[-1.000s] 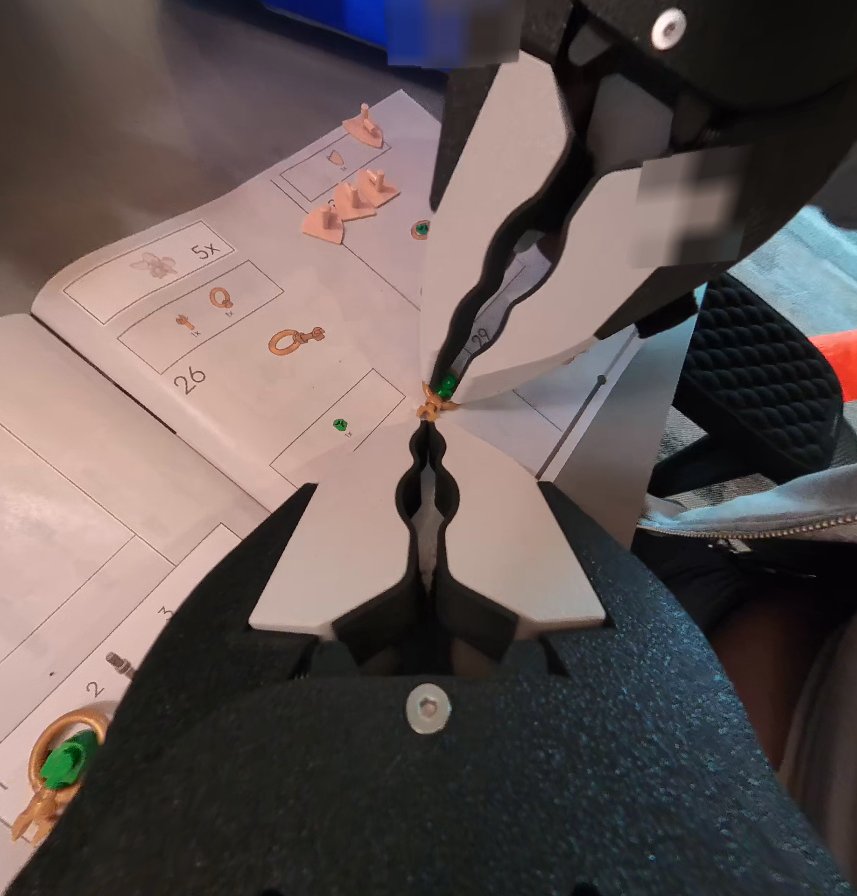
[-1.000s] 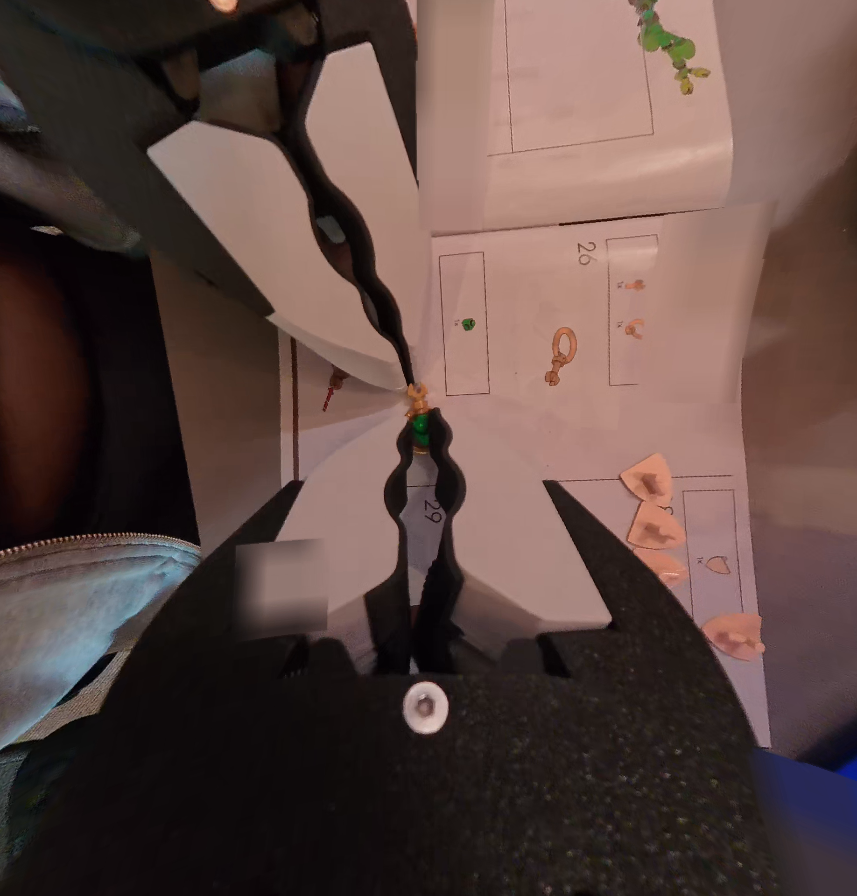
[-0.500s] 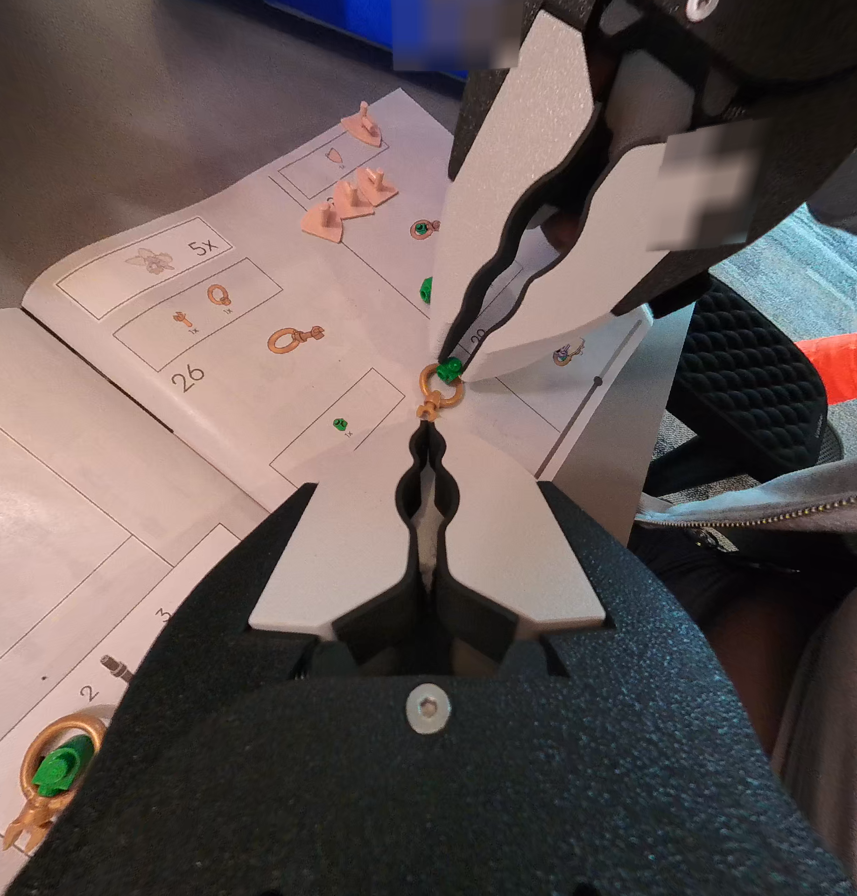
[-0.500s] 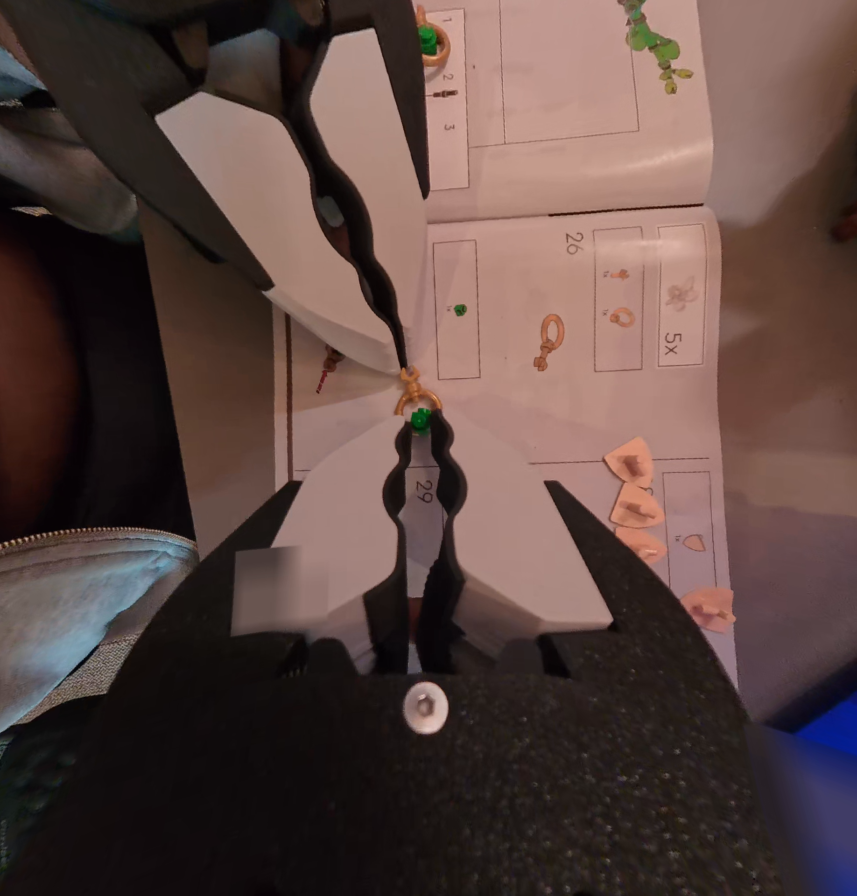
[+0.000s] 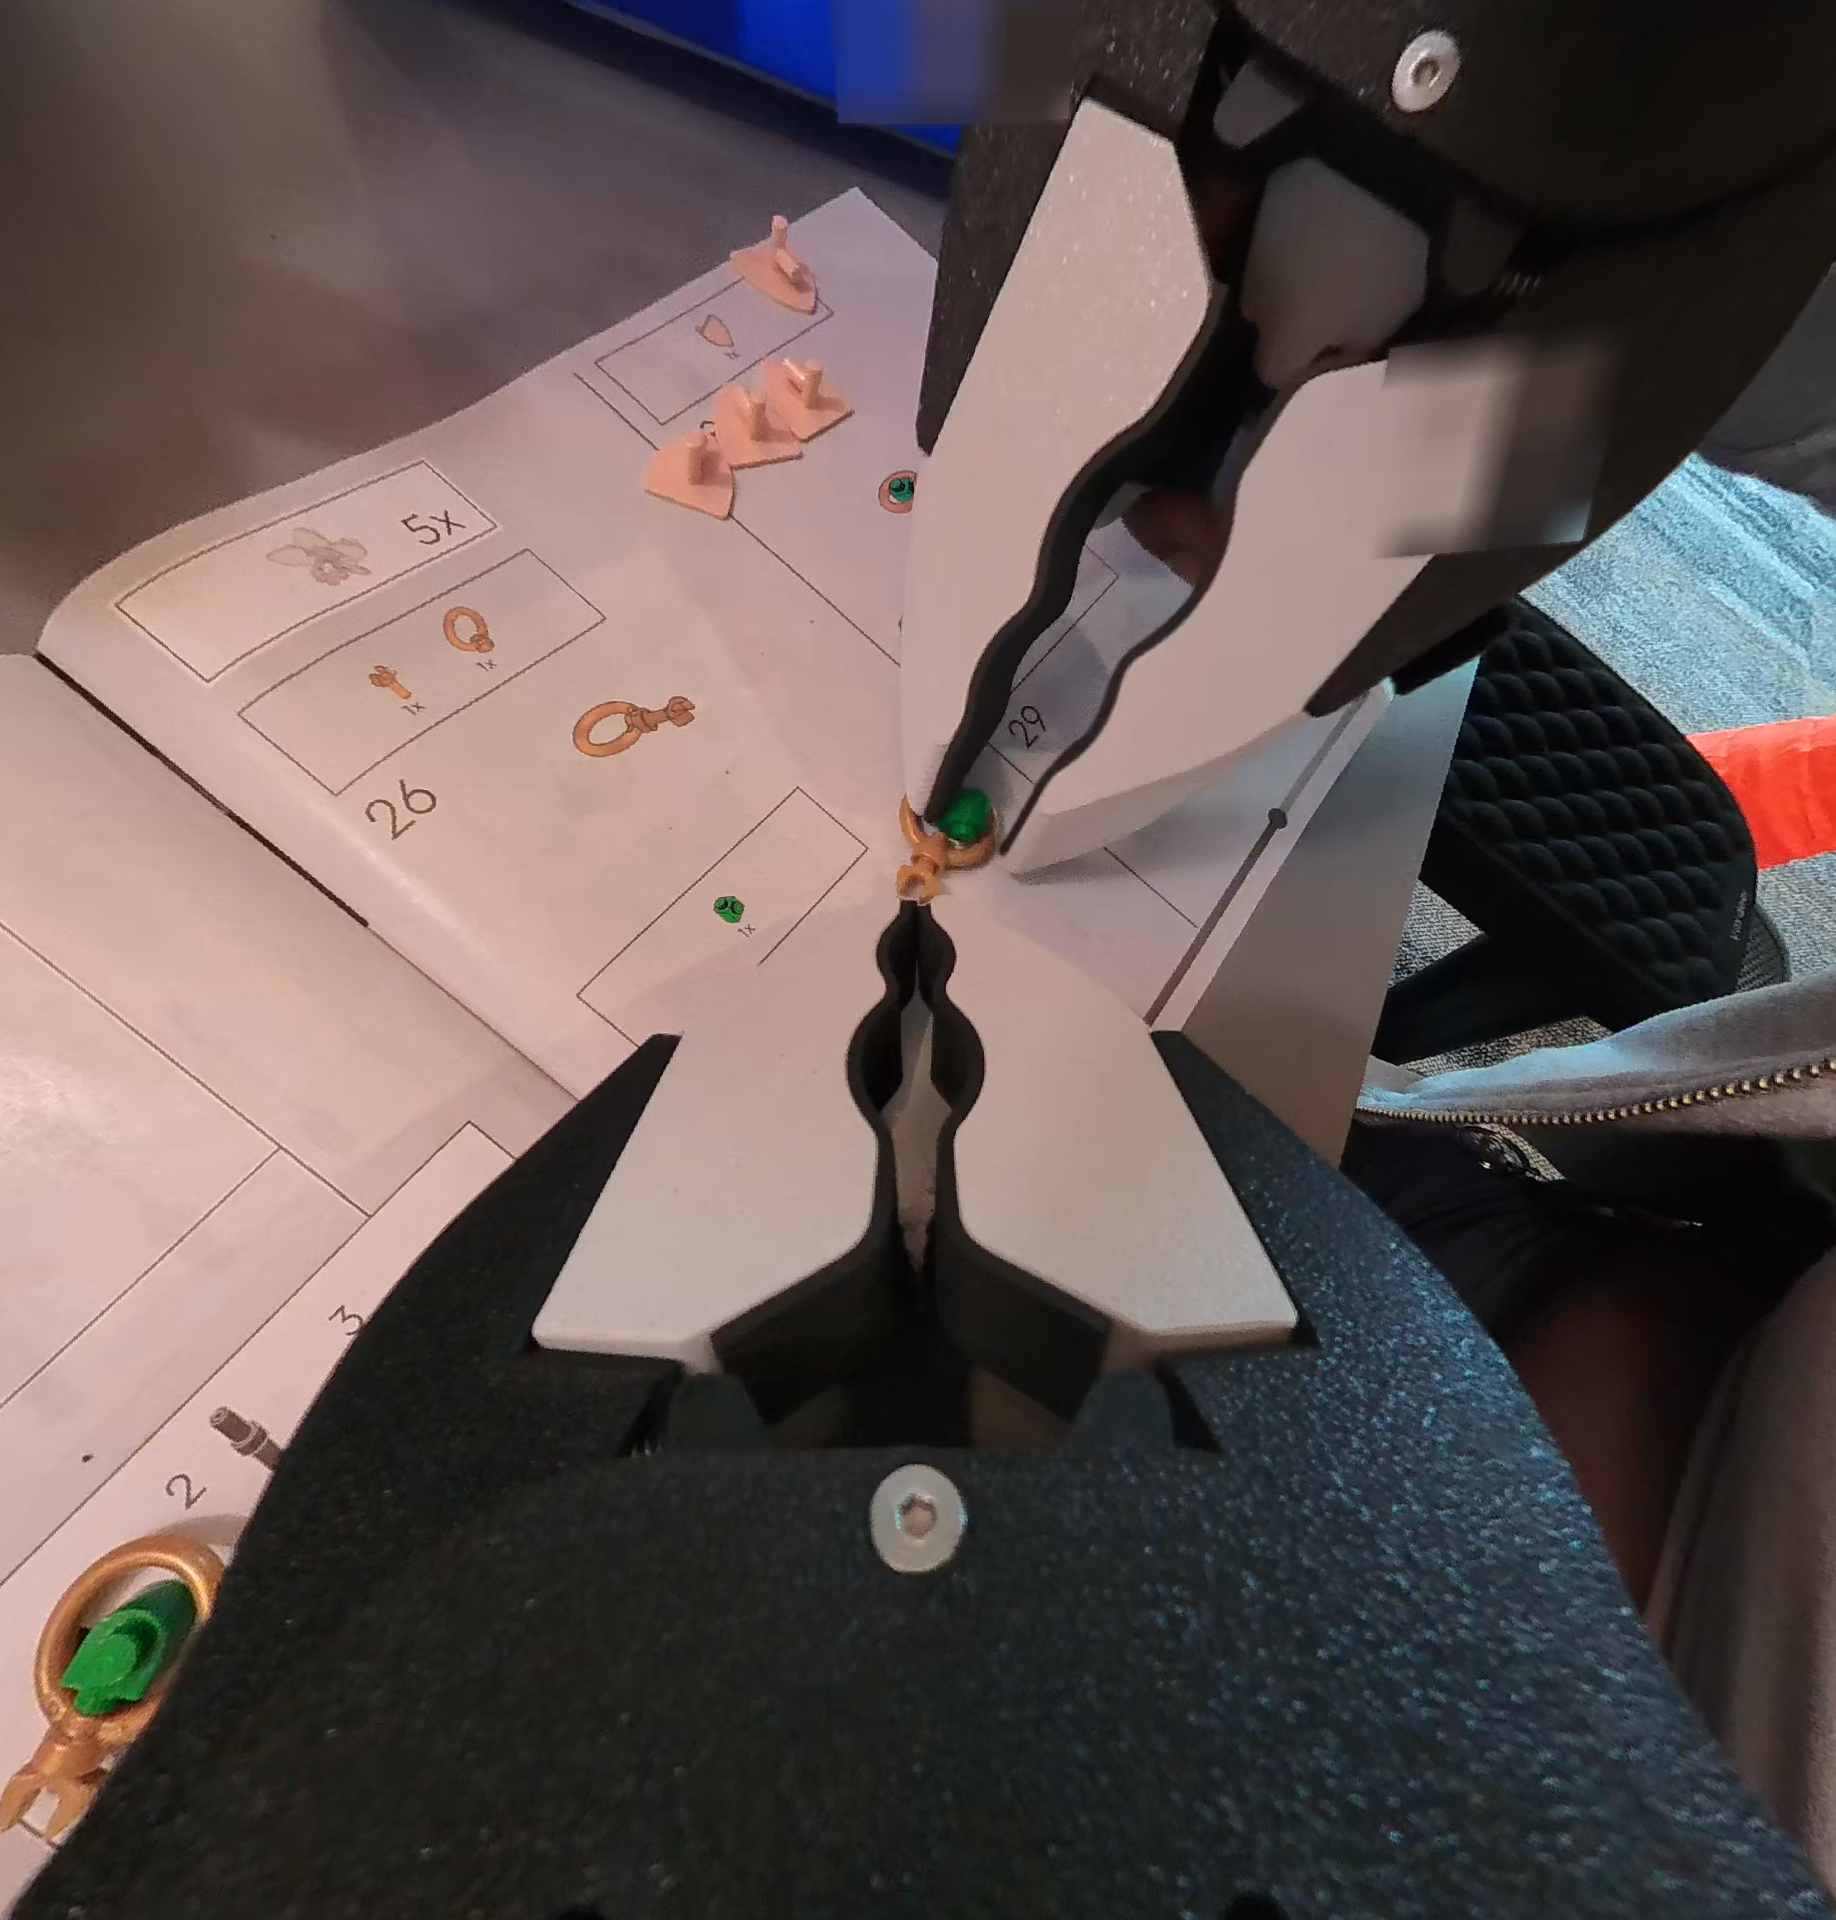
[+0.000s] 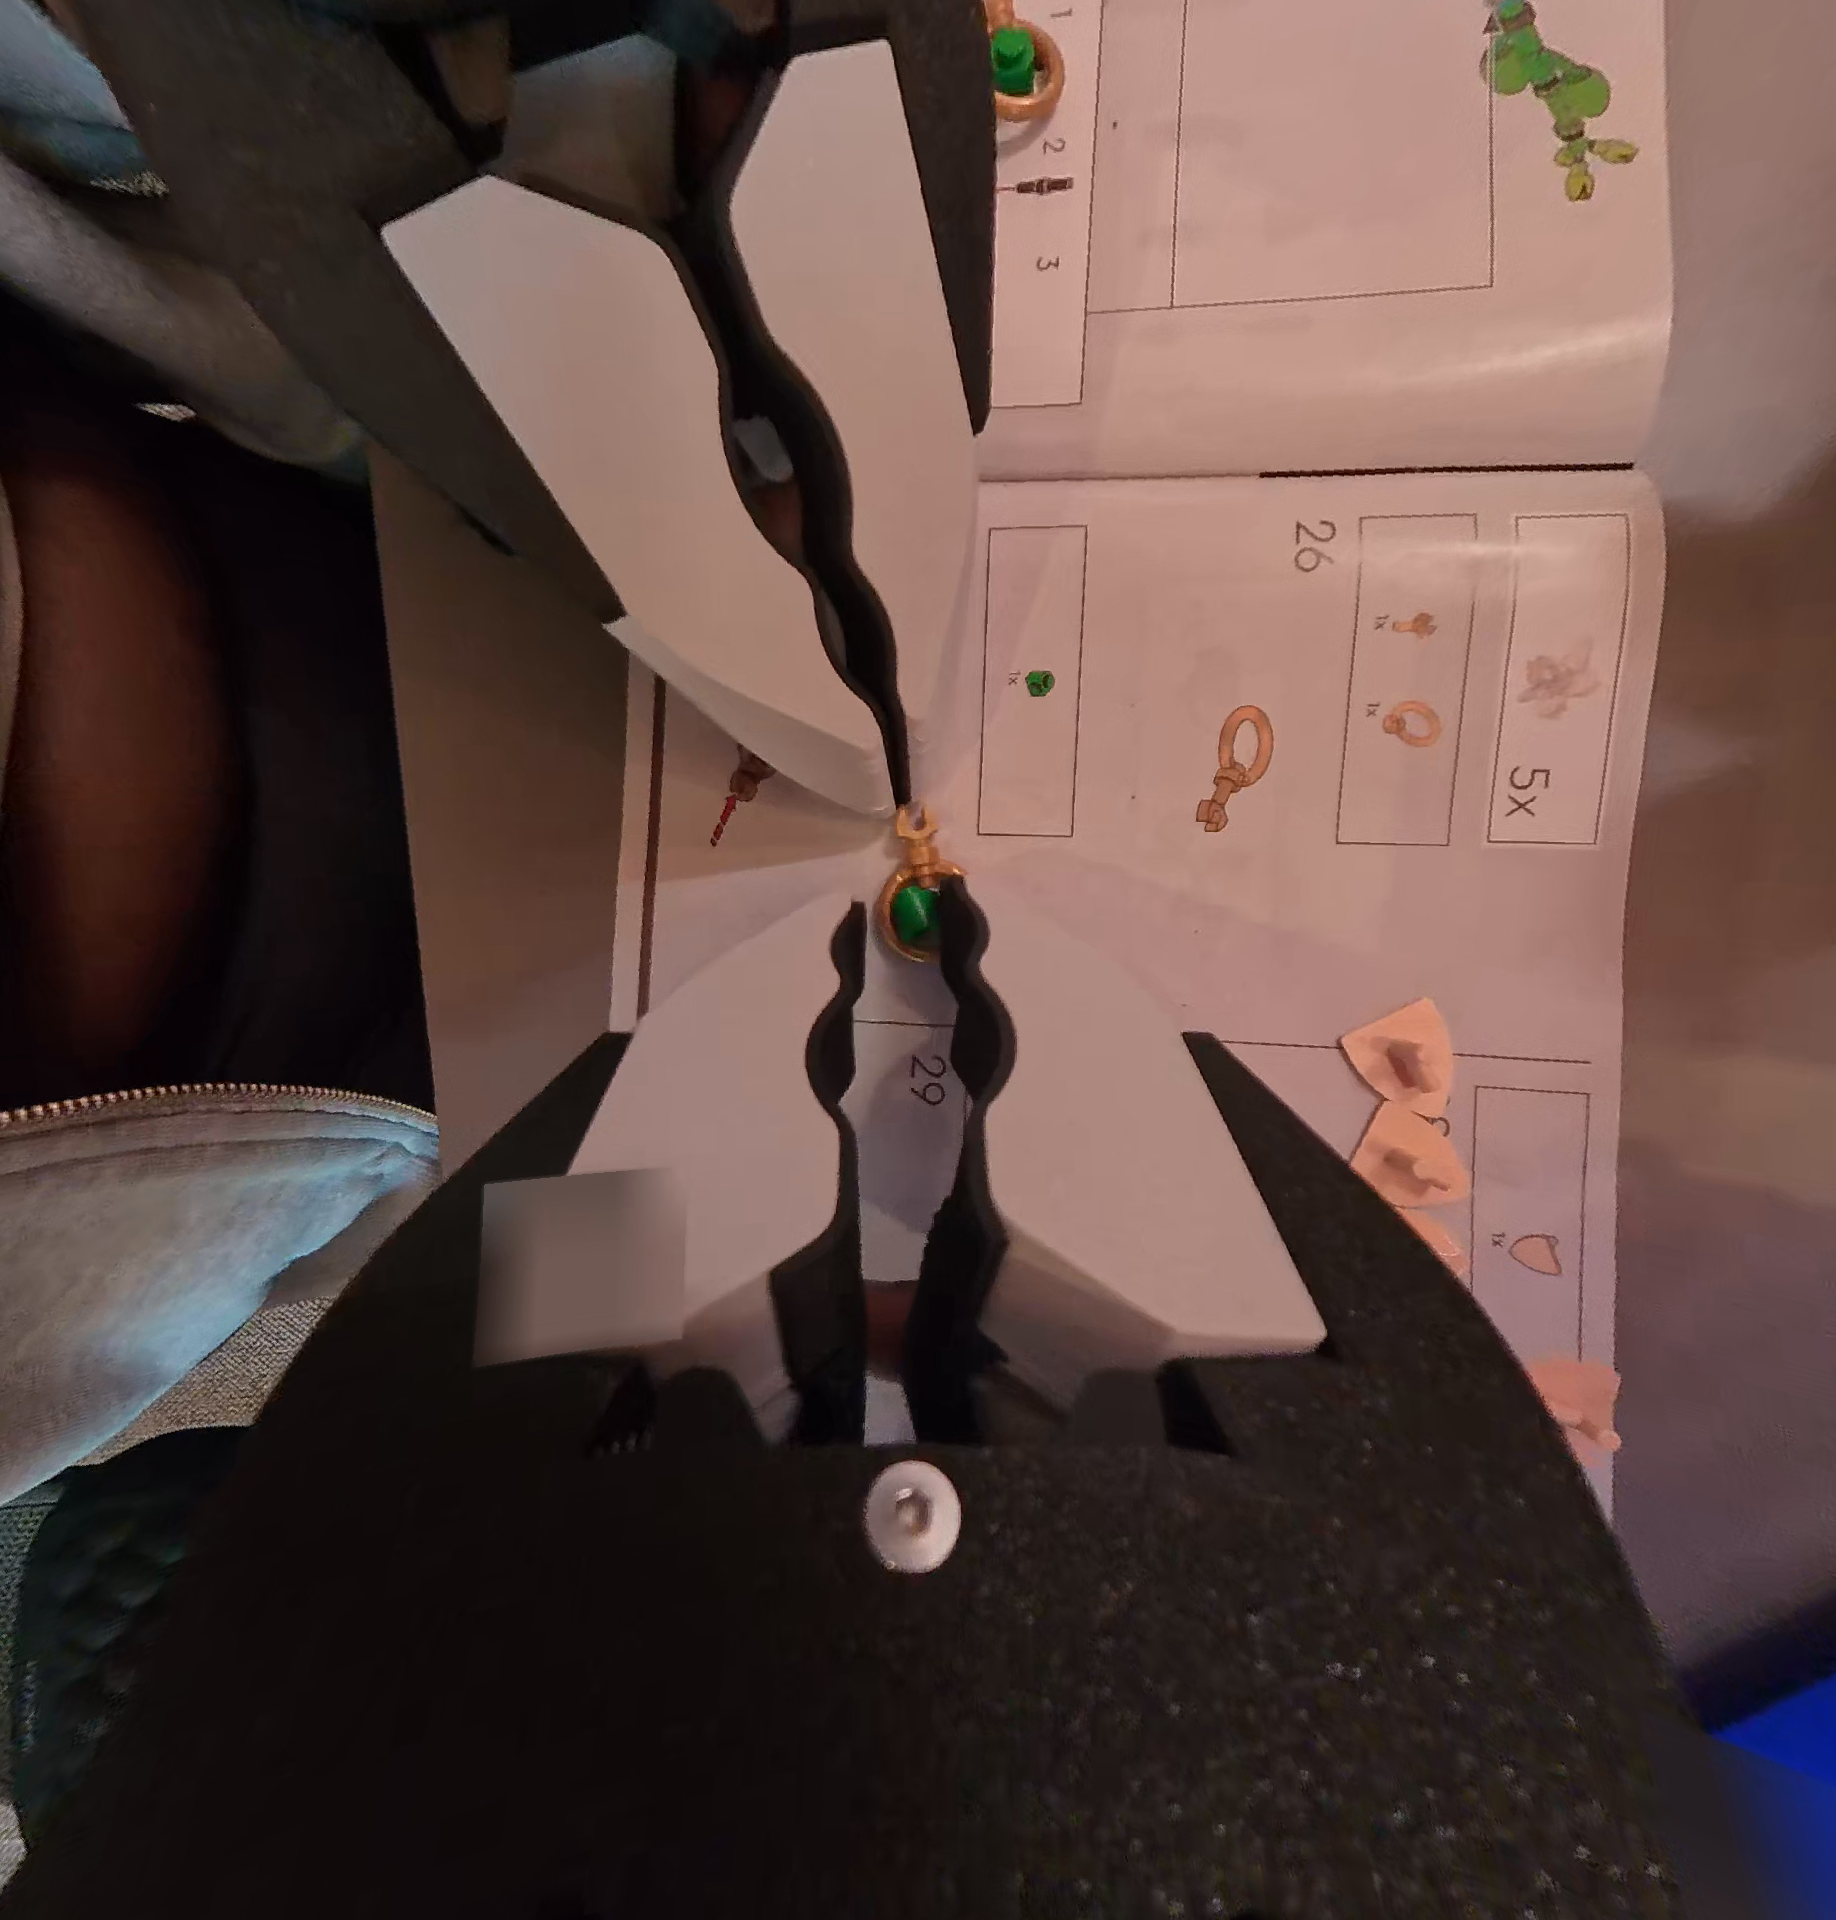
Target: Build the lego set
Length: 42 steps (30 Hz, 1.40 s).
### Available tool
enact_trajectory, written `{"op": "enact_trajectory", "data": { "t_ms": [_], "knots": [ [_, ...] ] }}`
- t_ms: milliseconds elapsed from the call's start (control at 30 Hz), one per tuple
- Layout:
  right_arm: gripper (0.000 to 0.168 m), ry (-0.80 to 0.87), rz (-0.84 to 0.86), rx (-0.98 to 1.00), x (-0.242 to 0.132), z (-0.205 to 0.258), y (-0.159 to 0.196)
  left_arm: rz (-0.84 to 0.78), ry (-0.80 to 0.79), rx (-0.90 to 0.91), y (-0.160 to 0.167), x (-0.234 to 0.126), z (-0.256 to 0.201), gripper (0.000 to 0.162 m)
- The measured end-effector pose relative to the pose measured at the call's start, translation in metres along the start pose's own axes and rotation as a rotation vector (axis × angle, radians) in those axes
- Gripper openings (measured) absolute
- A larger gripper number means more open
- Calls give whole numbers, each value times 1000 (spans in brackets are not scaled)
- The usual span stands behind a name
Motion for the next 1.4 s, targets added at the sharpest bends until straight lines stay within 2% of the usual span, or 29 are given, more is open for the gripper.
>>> {"op": "enact_trajectory", "data": {
  "t_ms": [233,400,500,633,733,867,1133,1400],
  "knots": [
    [15,41,-89,47,-7,-2,15,1,5,0,0,0,0,0],
    [18,163,-143,-53,-10,5,17,1,9,-4,0,0,0,0],
    [18,180,-197,-34,-11,5,15,2,6,-1,1,-2,-1,0],
    [20,196,-189,-5,-11,4,22,2,8,-3,1,-2,-1,0],
    [5,240,-188,49,-19,4,18,1,11,-7,1,-2,-1,0],
    [15,224,-49,142,-16,7,16,1,10,-6,1,-2,-1,0],
    [7,244,36,121,-11,5,11,6,16,1,1,-2,-1,0],
    [6,186,-72,107,-14,2,13,6,26,-4,1,-2,-1,0]
  ]
}}
Point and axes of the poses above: each gripper's, where its closed fingertips meet, x out along the fingers, y out of its underside, z = x × y across the jaws, the point moved 6 cm from there along -x, back along the fingers, and after that the axes turned 13 degrees about y, right-handed, at the moved point
